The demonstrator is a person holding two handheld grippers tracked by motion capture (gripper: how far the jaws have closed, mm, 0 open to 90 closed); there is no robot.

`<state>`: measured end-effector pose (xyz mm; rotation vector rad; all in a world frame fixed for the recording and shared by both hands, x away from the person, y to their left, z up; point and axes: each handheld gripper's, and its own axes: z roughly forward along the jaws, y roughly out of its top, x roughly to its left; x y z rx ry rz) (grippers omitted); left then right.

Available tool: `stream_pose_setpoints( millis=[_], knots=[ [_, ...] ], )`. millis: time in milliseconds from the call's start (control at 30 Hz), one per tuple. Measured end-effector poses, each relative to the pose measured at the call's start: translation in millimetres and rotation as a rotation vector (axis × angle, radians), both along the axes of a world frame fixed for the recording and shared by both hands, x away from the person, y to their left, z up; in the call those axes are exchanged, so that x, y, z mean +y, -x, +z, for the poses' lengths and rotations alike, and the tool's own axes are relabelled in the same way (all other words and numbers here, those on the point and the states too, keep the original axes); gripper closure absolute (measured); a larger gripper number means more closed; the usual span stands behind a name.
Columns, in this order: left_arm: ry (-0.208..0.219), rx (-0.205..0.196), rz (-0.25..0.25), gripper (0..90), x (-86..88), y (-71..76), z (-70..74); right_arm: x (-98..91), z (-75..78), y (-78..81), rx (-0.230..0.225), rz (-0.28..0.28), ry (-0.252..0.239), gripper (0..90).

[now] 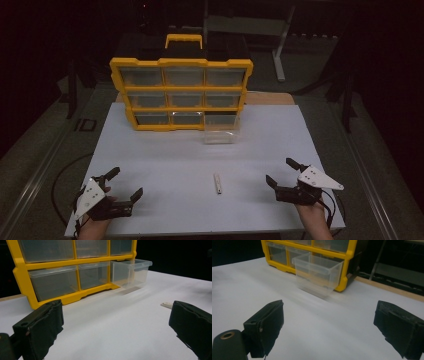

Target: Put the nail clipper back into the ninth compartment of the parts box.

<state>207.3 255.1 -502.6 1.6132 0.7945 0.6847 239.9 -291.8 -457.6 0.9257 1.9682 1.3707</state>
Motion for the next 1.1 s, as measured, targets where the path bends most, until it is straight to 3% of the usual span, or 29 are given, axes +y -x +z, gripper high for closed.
stream_pose_setpoints(
  millis=[167,833,1100],
  knots=[
    [-0.001,-0.001,0.0,0.2,0.1,0.2,0.2,5.2,10.8,2.0,-0.029,-0.01,0.039,9.3],
    [-0.004,-0.002,-0.005,0.2,-1.1,0.8,0.7,31.1,44.9,0.1,-0.078,-0.037,0.061,9.3],
    [-0.006,-0.002,-0.005,0.2,-1.1,0.9,0.9,52.0,57.0,-2.6,-0.086,0.033,0.058,9.4]
  ],
)
